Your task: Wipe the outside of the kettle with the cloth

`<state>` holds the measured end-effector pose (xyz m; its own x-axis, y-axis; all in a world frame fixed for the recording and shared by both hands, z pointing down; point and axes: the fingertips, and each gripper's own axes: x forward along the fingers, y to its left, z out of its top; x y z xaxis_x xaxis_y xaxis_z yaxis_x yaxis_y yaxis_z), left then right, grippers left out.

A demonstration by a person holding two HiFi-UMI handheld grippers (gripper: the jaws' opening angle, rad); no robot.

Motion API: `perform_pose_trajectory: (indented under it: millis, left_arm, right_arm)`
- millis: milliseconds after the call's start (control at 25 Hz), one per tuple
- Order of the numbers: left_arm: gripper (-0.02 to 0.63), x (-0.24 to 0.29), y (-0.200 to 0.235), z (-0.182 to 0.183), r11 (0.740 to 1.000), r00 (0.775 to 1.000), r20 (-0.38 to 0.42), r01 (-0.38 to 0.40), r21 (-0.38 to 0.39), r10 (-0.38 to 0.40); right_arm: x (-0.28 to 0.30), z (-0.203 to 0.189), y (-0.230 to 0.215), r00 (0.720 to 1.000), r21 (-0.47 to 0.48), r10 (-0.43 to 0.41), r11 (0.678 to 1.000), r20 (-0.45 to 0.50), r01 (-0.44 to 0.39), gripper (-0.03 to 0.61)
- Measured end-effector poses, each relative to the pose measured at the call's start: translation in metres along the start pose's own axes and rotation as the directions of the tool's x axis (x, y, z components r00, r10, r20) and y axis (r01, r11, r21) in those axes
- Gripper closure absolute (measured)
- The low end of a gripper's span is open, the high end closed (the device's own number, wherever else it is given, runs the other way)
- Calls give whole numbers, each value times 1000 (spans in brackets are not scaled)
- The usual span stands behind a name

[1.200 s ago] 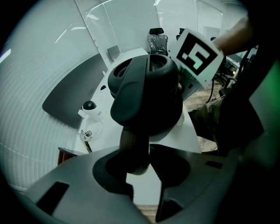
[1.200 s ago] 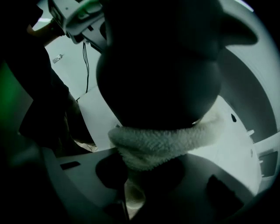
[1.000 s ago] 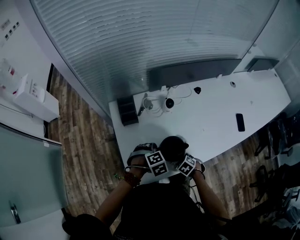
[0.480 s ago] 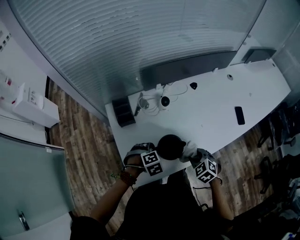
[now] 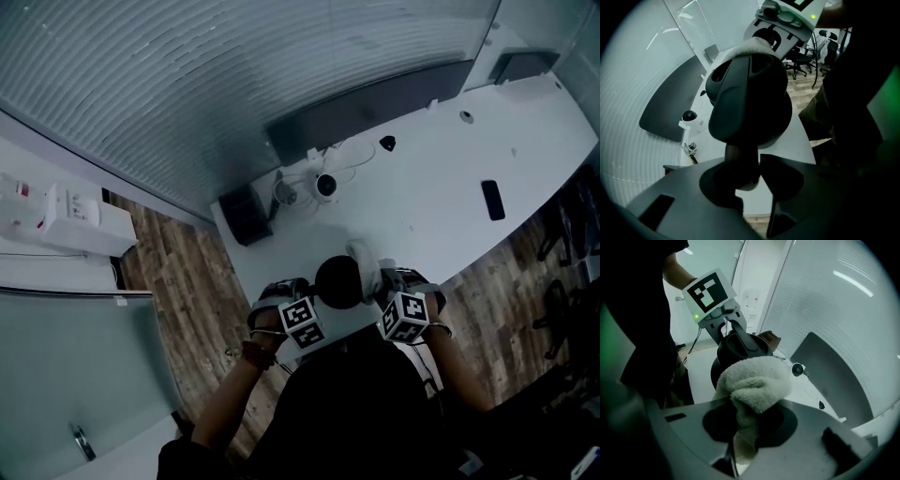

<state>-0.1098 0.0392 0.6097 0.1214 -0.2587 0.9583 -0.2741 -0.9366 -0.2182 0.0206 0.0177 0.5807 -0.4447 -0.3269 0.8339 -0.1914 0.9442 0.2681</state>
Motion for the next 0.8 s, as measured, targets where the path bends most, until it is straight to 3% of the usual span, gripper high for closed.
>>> perform_pose_trajectory:
  millis: [320, 520, 640, 800]
  left_arm:
    - [480, 5, -2, -1, 1000, 996, -85, 10, 12, -8]
    - [482, 6, -3, -1, 1000, 991, -134, 12, -16, -14]
    - [482, 9, 0, -2, 1000, 990, -140, 2, -23, -5]
    - [482, 10, 1, -3, 999, 990, -139, -8, -36, 3]
  right_arm:
    - [38, -30, 8, 991, -124, 124, 985, 57, -116, 512]
    - [79, -57, 34, 961, -217, 270, 943, 59, -252, 512]
    - [96, -64, 41, 950, -300, 304, 914, 68, -271, 511]
    - [101, -72, 52, 919, -298, 391, 884, 48, -360, 512]
